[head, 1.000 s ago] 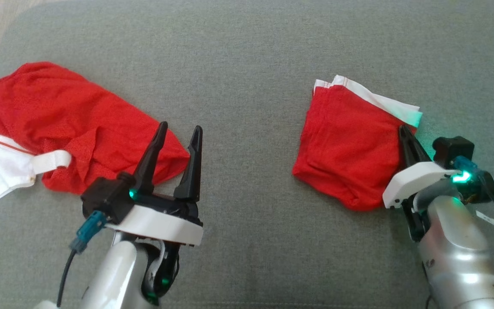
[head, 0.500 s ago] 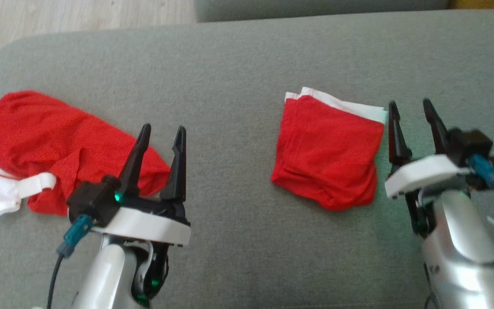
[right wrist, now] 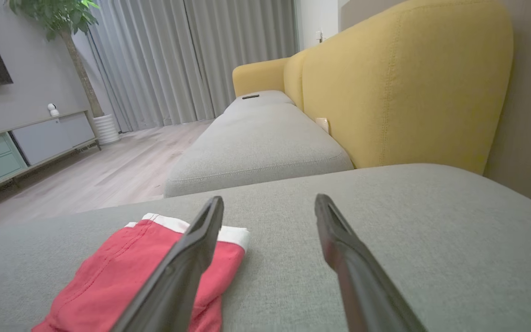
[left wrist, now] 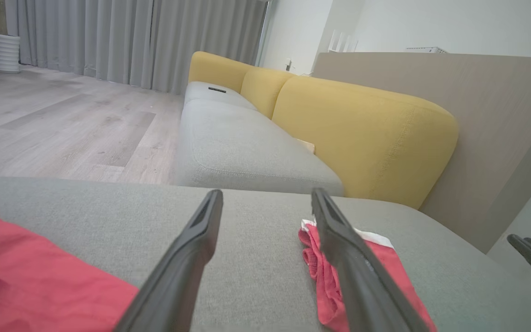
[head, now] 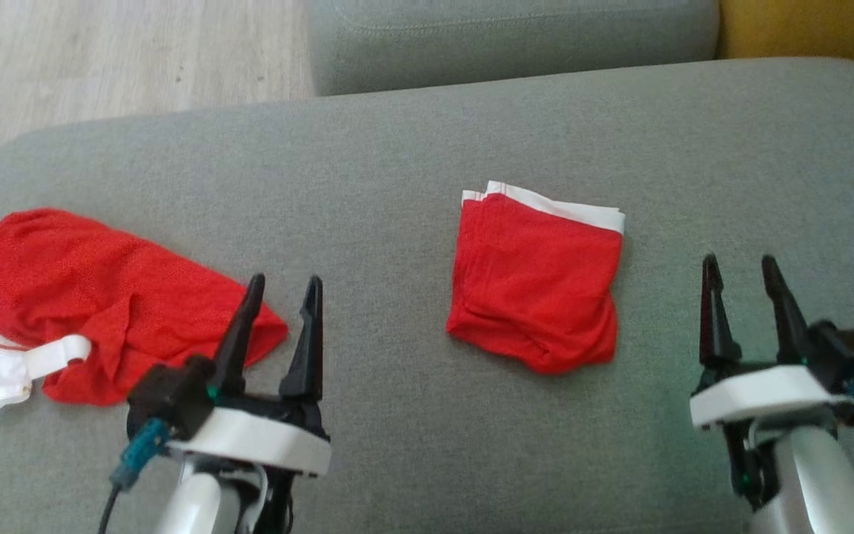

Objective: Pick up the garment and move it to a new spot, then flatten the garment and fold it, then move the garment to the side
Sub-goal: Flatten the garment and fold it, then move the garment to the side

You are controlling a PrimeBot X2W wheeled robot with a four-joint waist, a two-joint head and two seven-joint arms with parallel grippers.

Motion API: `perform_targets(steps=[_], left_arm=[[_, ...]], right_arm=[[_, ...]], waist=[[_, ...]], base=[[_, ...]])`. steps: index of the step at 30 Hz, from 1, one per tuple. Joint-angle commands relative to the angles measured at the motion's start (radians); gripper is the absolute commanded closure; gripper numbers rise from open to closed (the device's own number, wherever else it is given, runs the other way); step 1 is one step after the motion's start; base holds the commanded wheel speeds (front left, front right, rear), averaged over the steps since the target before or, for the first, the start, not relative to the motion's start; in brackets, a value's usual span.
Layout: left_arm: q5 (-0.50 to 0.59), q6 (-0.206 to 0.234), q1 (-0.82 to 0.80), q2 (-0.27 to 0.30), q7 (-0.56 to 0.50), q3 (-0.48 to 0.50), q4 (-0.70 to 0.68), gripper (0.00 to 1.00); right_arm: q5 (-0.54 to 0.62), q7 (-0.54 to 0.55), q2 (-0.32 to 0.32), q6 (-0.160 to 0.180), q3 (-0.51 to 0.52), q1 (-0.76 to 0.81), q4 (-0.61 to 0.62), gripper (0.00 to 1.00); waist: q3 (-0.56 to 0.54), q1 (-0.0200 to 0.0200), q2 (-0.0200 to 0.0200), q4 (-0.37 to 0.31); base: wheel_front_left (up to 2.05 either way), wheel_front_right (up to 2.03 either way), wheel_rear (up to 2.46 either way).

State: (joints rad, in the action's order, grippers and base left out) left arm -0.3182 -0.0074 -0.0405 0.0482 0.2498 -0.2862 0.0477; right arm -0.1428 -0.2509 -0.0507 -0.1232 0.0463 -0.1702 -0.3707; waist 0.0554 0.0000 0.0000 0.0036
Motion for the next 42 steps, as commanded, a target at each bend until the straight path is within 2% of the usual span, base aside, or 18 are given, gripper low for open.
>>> perform_targets(steps=[1, 9, 17, 24, 31, 42], left_arm=[[0.002, 0.004, -0.024, 0.002, 0.012, 0.026, -0.033, 0.00], [0.006, 0.000, -0.004, 0.002, 0.012, 0.027, -0.021, 0.00], [0.005, -0.002, -0.013, 0.002, 0.012, 0.023, -0.025, 0.00], [0.006, -0.006, -0.043, 0.002, 0.012, 0.004, -0.021, 0.00], [-0.002, -0.005, -0.070, 0.002, 0.012, -0.014, -0.021, 0.00], [-0.014, 0.001, -0.090, 0.002, 0.012, -0.030, -0.020, 0.00]], right_arm=[[-0.017, -0.007, 0.000, -0.008, -0.020, -0.007, 0.044, 0.00], [-0.050, -0.006, 0.000, -0.008, -0.022, 0.063, 0.067, 0.00], [-0.041, 0.008, 0.000, -0.008, -0.006, 0.056, 0.080, 0.00], [0.015, 0.122, 0.000, -0.008, -0.028, 0.011, 0.040, 0.00], [-0.069, 0.197, 0.000, -0.008, -0.037, -0.047, -0.023, 0.00], [-0.214, 0.343, 0.000, -0.008, -0.071, -0.148, -0.198, 0.00]], waist=[[-0.005, 0.0000, 0.0000, -0.002], [-0.021, 0.0000, 0.0000, -0.003], [-0.006, 0.0000, 0.0000, 0.004], [0.042, 0.0000, 0.0000, 0.040], [0.081, 0.0000, 0.0000, 0.087], [0.110, 0.0000, 0.0000, 0.129]], base=[[0.00, 0.00, 0.00], [0.00, 0.00, 0.00], [0.00, 0.00, 0.00], [0.00, 0.00, 0.00], [0.00, 0.00, 0.00], [0.00, 0.00, 0.00]])
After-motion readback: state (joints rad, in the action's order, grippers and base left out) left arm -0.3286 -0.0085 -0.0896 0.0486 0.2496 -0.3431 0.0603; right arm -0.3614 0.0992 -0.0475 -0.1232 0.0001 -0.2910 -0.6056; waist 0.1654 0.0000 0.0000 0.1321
